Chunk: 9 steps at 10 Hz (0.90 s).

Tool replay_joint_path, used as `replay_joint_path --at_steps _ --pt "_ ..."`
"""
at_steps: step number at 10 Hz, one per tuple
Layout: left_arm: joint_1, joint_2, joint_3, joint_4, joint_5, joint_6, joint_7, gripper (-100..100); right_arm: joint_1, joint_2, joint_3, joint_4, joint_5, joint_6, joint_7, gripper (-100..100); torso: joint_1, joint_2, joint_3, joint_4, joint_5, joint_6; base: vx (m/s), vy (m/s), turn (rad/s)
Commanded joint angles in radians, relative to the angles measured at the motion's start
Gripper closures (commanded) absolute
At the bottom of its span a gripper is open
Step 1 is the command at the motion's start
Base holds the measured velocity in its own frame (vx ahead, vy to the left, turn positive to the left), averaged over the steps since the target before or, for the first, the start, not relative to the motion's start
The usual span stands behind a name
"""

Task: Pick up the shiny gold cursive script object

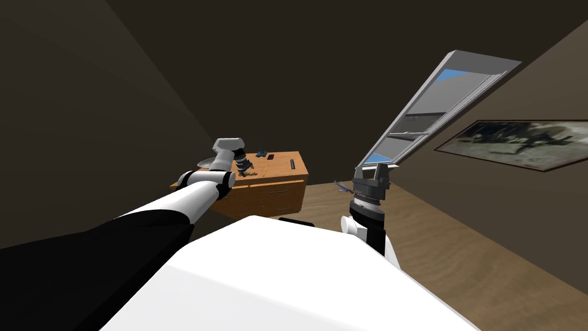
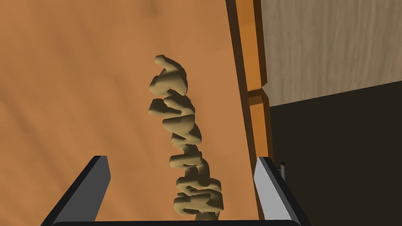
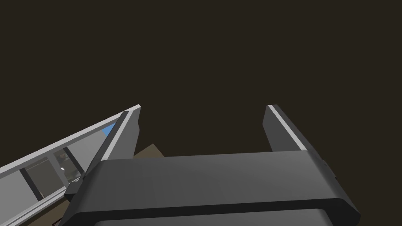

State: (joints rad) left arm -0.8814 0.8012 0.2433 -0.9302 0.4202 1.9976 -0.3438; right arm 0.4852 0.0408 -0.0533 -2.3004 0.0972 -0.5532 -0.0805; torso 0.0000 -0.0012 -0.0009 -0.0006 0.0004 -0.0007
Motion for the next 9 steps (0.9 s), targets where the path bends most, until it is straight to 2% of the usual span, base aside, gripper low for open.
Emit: replay_joint_path --at_steps 1,2,4,5,6,9 --pt "0.000 0.000 0.000 0.000 0.000 0.000 0.000 0 0.000 0.000 0.000 0.000 0.000 0.000 0.000 0 0.000 0.000 0.000 0.000 0.000 0.000 0.000 0.000 0.000" --pt "0.012 -0.015 -0.003 0.012 -0.004 -0.031 0.002 -100 0.000 0.000 0.000 0.000 0.000 0.000 0.000 0 0.000 0.001 0.001 0.000 0.000 0.000 -0.007 0.007 -0.005" --pt "0.025 -0.029 -0.006 0.025 -0.007 -0.061 0.004 -100 0.000 0.000 0.000 0.000 0.000 0.000 0.000 0 0.001 0.002 0.001 0.000 0.000 0.000 -0.016 0.012 -0.007" --pt "0.020 -0.026 -0.006 0.017 -0.006 -0.046 0.006 -100 0.000 0.000 0.000 0.000 0.000 0.000 0.000 0 0.001 0.002 0.001 0.001 0.000 0.000 -0.009 0.005 -0.002" --pt "0.021 -0.027 -0.006 0.018 -0.006 -0.050 0.007 100 0.000 0.000 0.000 0.000 0.000 0.000 0.000 0 0.001 0.002 0.001 0.001 0.000 0.000 0.000 0.000 0.000" --pt "0.020 -0.027 -0.005 0.018 -0.006 -0.049 0.007 100 0.000 0.000 0.000 0.000 0.000 0.000 0.000 0 0.001 0.001 0.001 0.000 0.000 0.000 0.000 0.000 0.000"
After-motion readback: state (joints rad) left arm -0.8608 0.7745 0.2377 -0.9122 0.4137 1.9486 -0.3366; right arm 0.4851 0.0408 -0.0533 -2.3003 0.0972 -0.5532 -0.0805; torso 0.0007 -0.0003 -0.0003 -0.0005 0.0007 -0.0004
